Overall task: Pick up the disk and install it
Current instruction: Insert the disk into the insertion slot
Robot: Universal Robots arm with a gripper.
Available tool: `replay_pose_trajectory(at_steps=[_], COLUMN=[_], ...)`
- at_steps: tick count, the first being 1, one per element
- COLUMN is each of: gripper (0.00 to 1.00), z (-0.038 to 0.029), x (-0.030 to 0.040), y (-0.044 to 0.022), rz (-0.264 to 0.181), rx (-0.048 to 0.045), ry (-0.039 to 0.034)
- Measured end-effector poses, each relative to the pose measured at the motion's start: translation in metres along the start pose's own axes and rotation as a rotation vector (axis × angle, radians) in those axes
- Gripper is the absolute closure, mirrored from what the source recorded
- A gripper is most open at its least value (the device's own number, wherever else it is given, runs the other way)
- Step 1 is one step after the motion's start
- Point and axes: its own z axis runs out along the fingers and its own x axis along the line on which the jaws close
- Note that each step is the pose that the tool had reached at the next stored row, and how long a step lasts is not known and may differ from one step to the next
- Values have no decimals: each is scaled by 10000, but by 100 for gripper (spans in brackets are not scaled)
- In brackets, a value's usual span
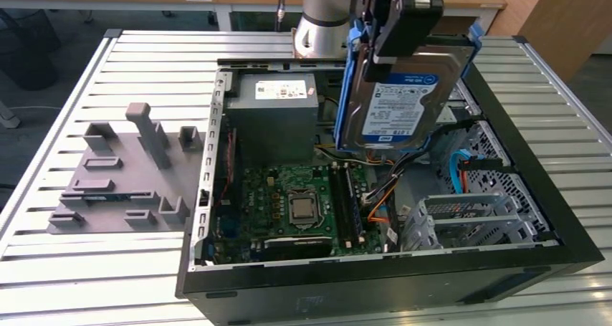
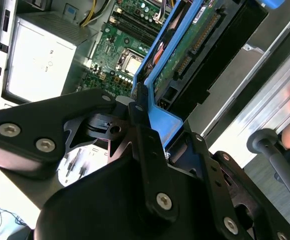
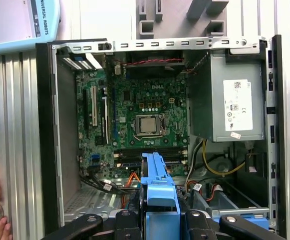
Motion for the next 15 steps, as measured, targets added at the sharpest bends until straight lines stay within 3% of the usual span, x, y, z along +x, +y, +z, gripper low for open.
replay_pose_trajectory(at_steps=[5, 15], gripper=[64, 64], z=[5, 16], x=[83, 95], y=[-4, -31], rz=[0, -9], rx=[0, 0], ry=[1, 1])
